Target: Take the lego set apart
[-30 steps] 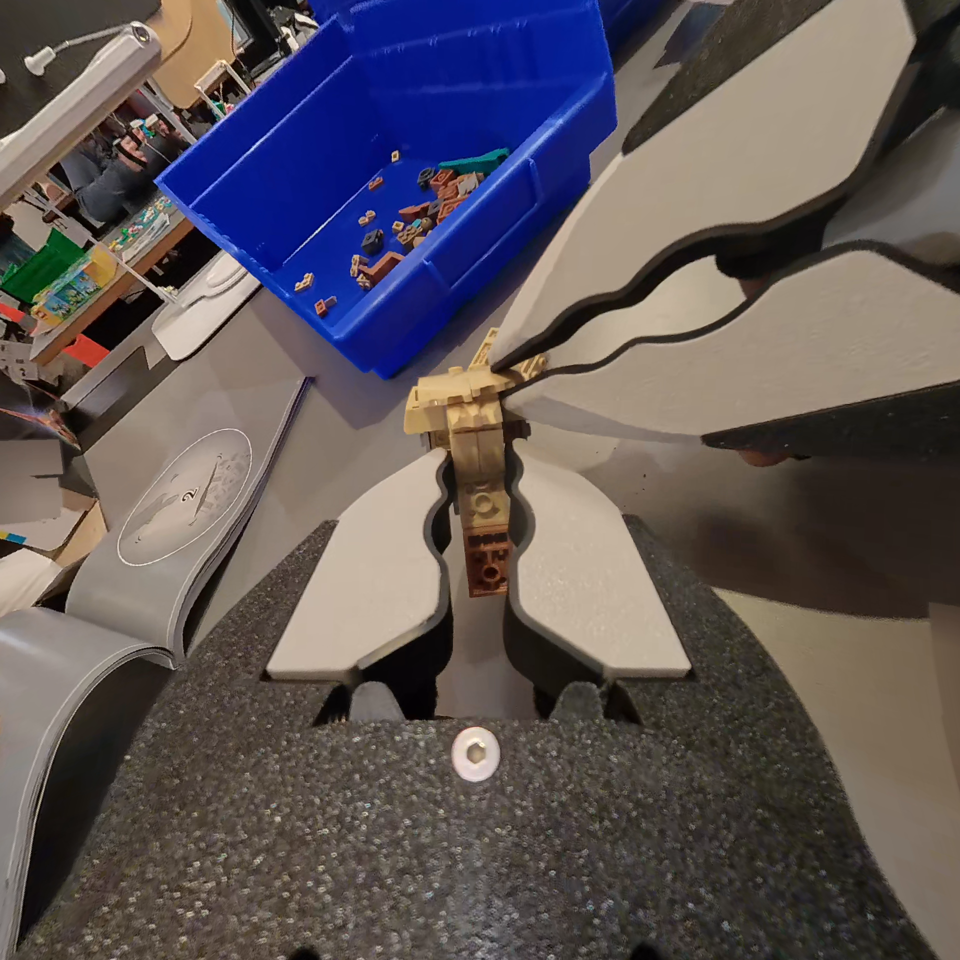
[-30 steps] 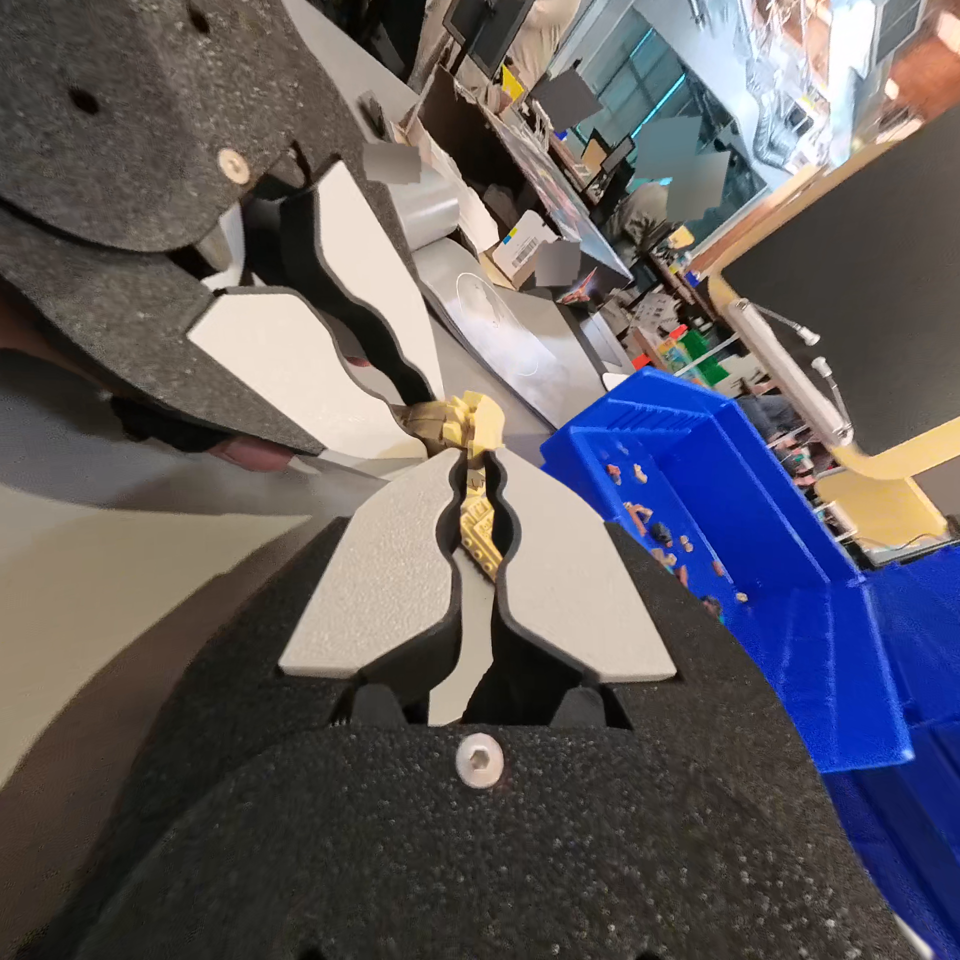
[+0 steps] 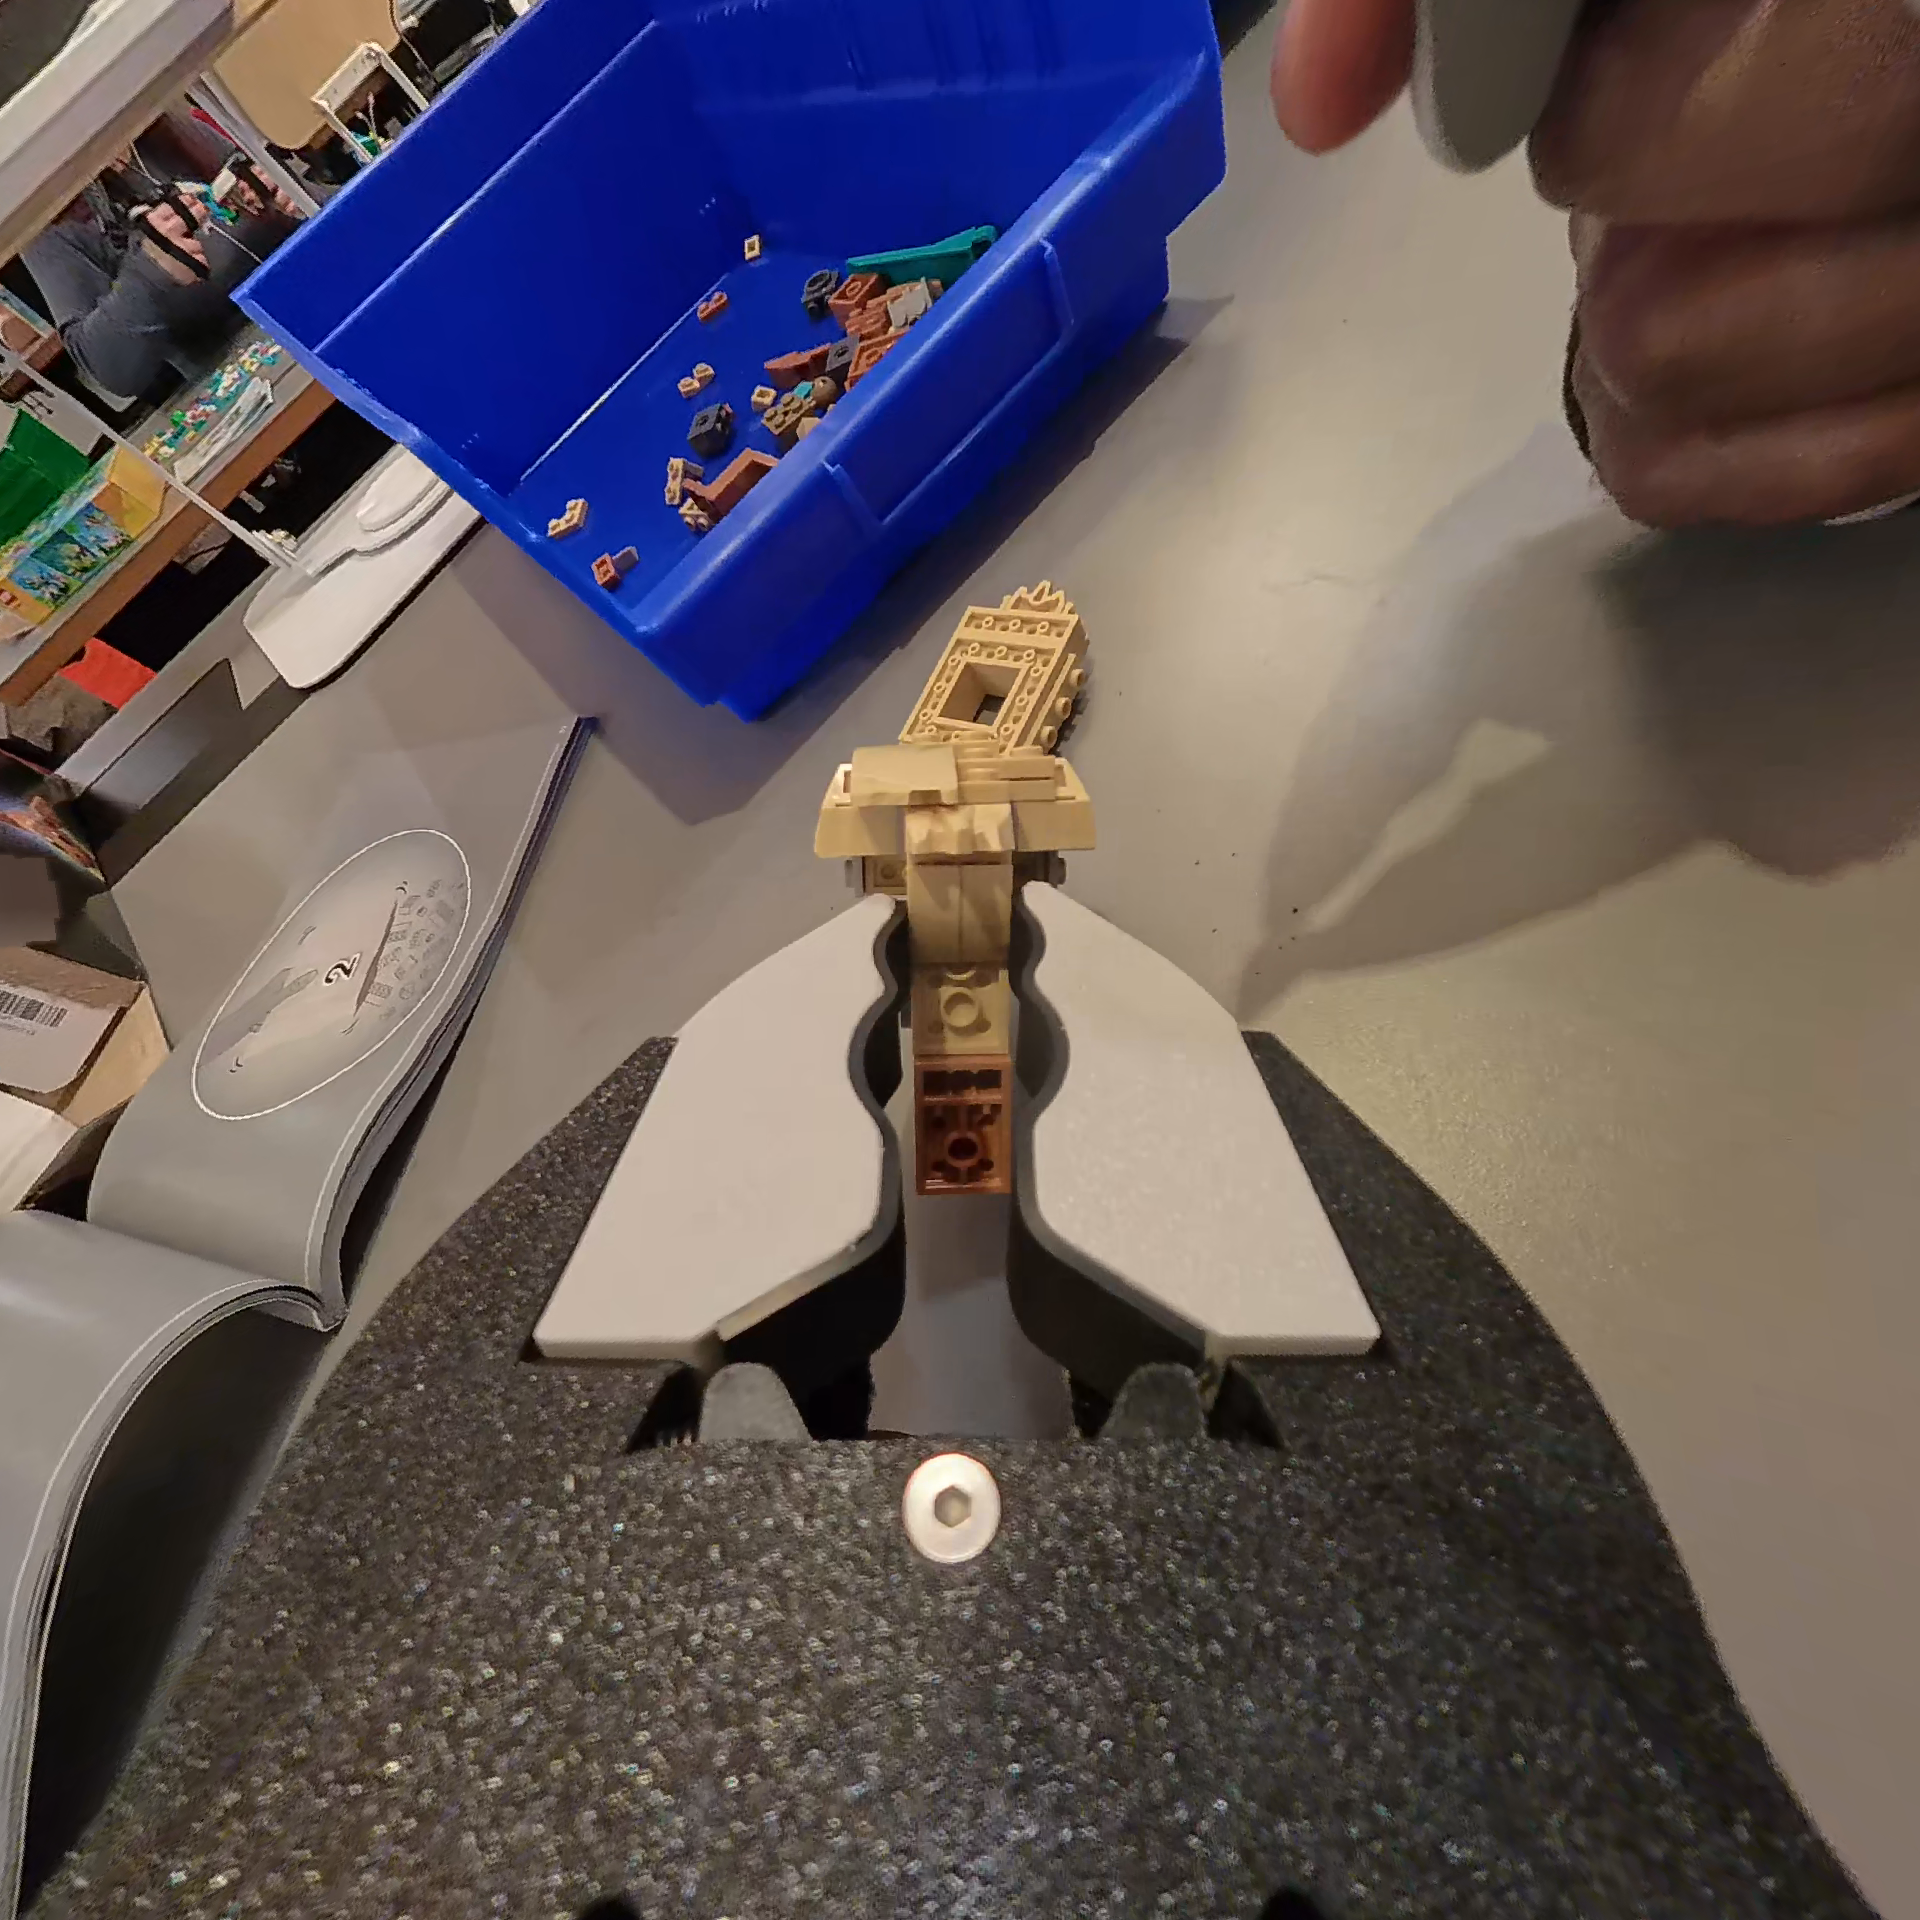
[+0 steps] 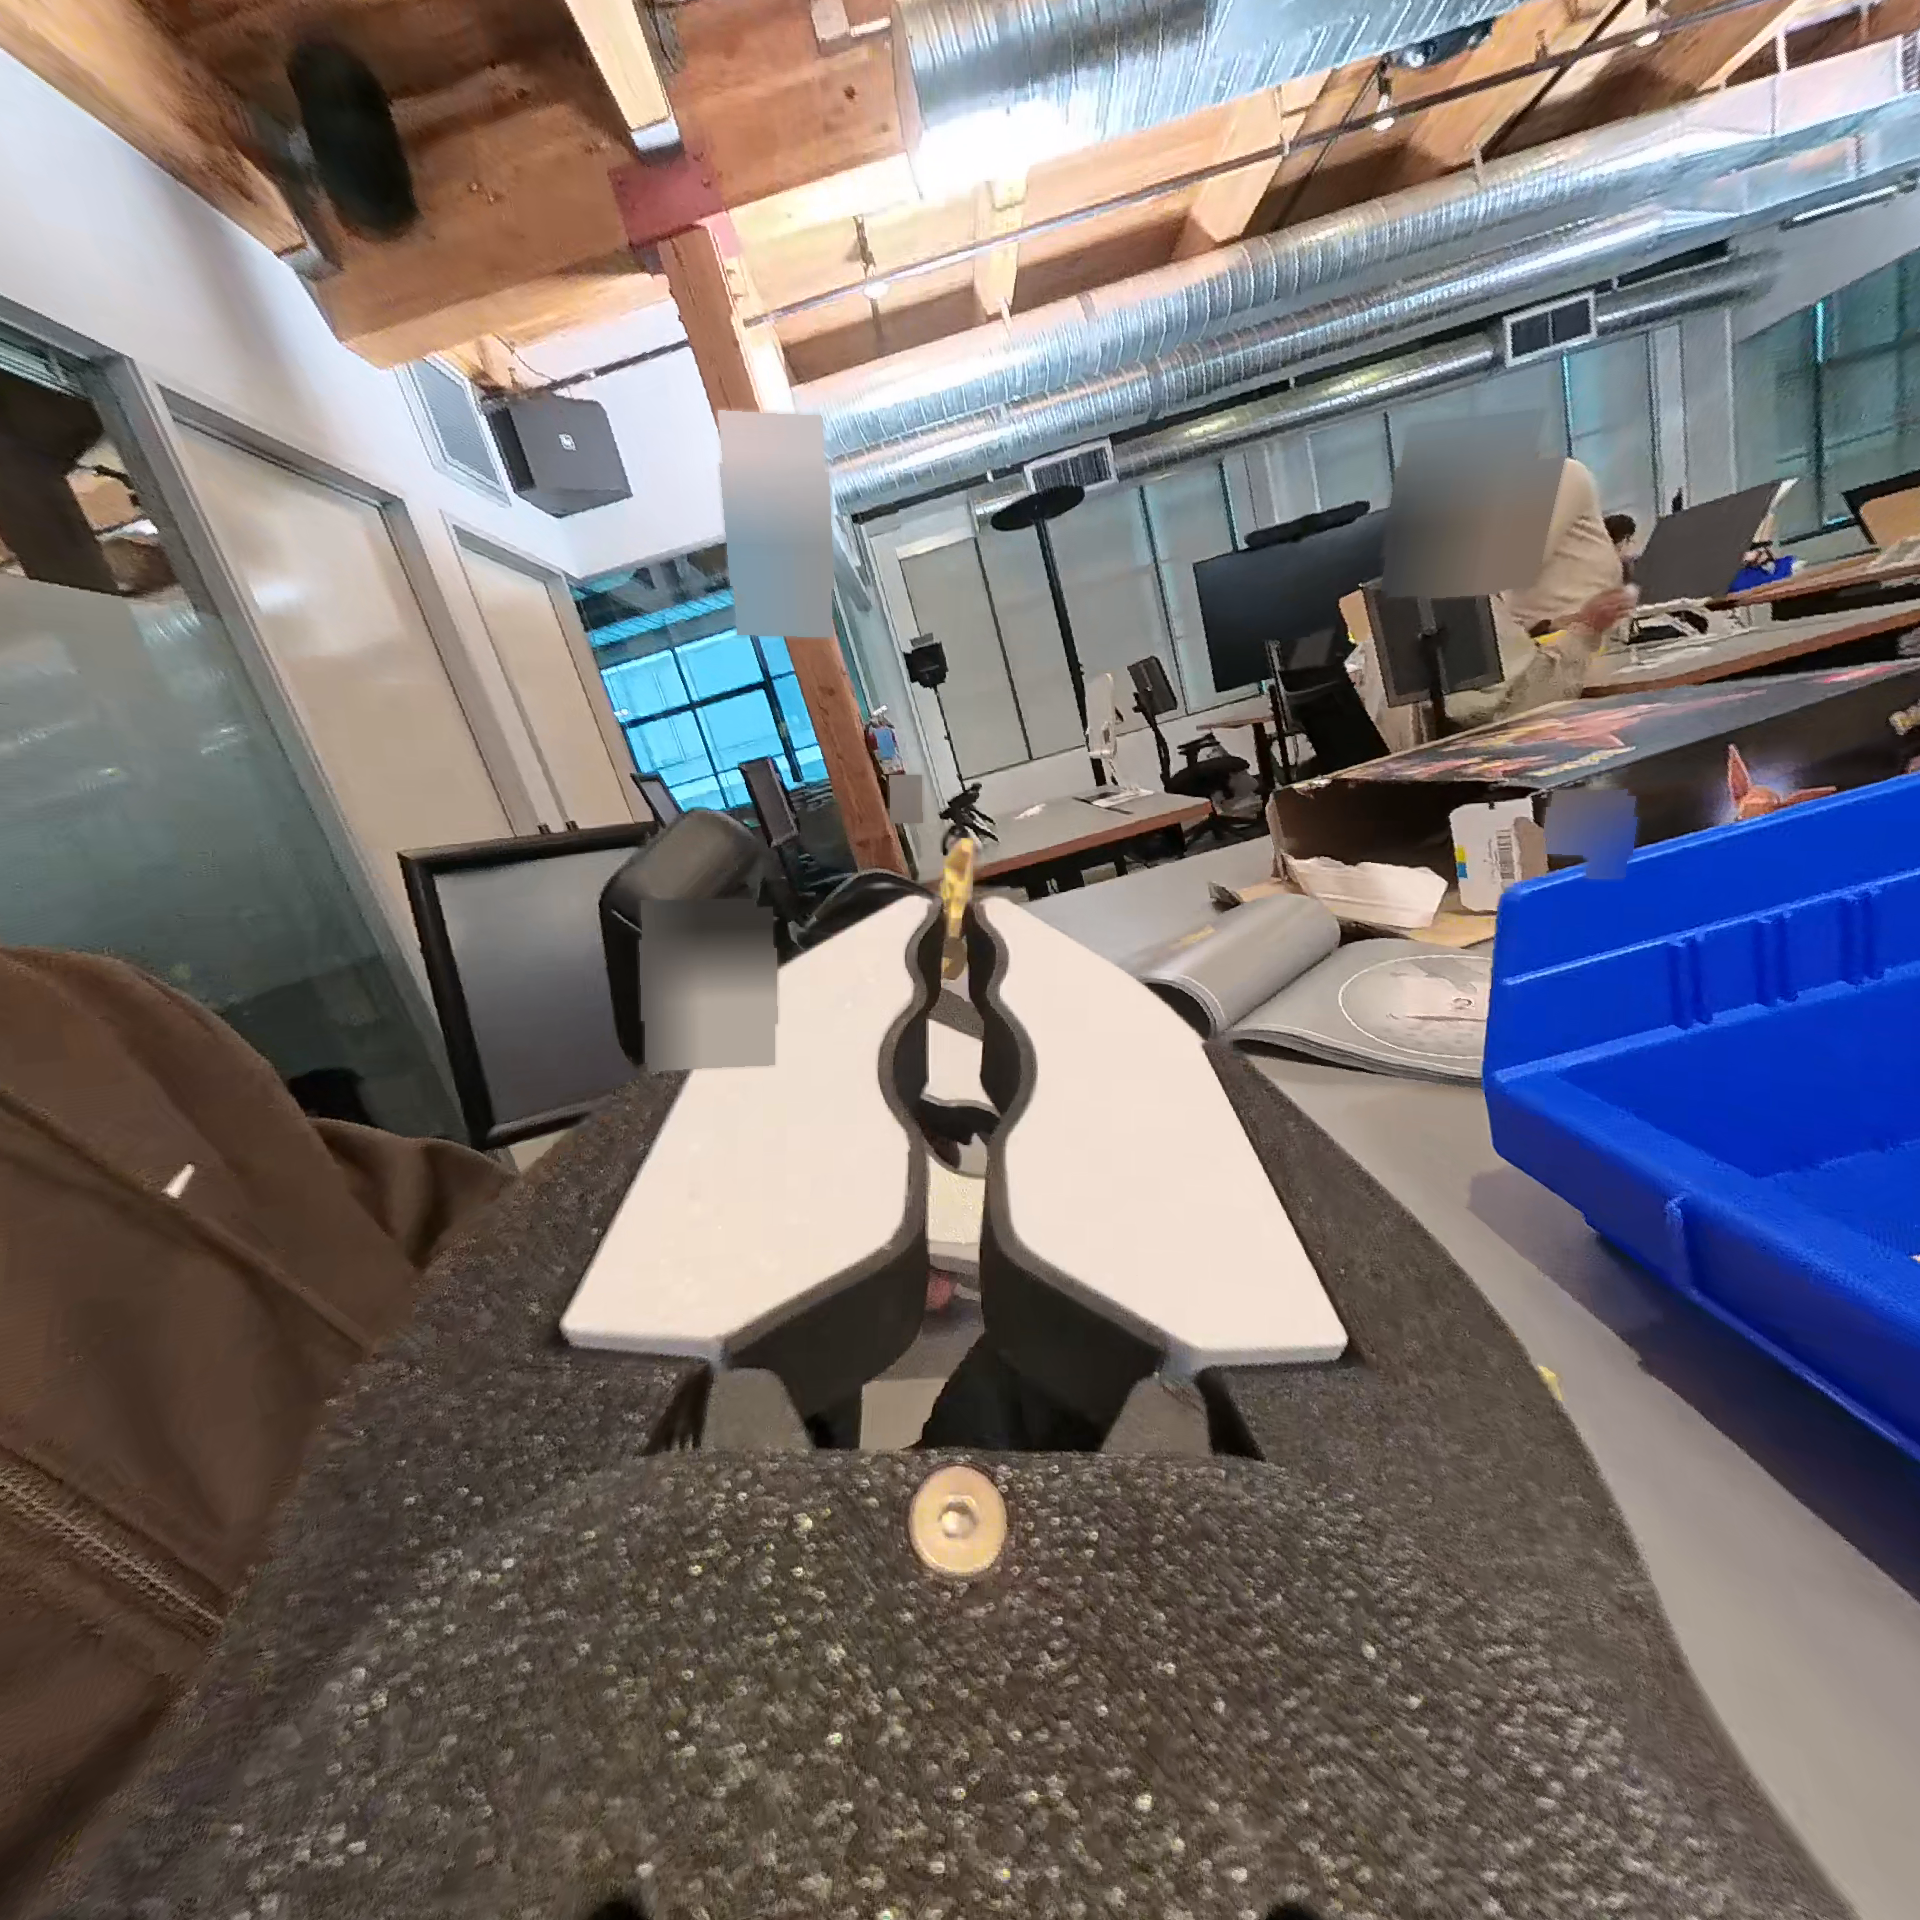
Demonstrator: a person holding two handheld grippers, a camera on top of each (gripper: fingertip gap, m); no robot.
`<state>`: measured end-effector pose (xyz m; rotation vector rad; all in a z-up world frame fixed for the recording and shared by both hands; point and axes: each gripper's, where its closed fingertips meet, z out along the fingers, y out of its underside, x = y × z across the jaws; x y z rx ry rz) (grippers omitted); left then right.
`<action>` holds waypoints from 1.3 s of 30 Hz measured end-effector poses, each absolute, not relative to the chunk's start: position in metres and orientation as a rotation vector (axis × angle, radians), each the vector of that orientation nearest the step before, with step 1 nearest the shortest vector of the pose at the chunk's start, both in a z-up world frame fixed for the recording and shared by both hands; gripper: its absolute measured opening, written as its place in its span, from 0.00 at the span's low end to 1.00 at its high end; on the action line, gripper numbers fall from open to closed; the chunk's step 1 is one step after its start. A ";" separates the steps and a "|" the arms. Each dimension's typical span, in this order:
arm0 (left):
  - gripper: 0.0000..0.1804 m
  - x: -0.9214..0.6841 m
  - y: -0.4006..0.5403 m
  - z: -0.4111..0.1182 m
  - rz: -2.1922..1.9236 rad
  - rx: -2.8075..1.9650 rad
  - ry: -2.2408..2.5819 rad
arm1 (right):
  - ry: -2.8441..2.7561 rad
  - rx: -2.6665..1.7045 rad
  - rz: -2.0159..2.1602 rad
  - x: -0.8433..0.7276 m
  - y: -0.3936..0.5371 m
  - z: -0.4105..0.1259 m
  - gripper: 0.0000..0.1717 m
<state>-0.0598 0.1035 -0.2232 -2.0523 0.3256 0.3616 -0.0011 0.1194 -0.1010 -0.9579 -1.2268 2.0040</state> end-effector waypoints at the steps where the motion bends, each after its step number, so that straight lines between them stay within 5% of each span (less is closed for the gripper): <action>1: 0.10 -0.060 0.104 -0.223 0.362 -2.052 0.327 | -1.214 -0.952 2.024 0.000 0.120 -0.099 0.02; 17: 0.10 -0.058 0.104 -0.224 0.376 -2.049 0.348 | -1.141 -0.926 2.034 0.004 0.128 -0.090 0.02; 28: 0.10 -0.061 0.104 -0.223 0.380 -2.047 0.331 | -1.026 -1.383 0.774 -0.075 0.269 -0.120 0.07; 39: 0.10 -0.074 0.100 -0.198 0.786 -1.895 0.406 | -1.499 -1.161 0.947 -0.054 0.126 -0.160 0.11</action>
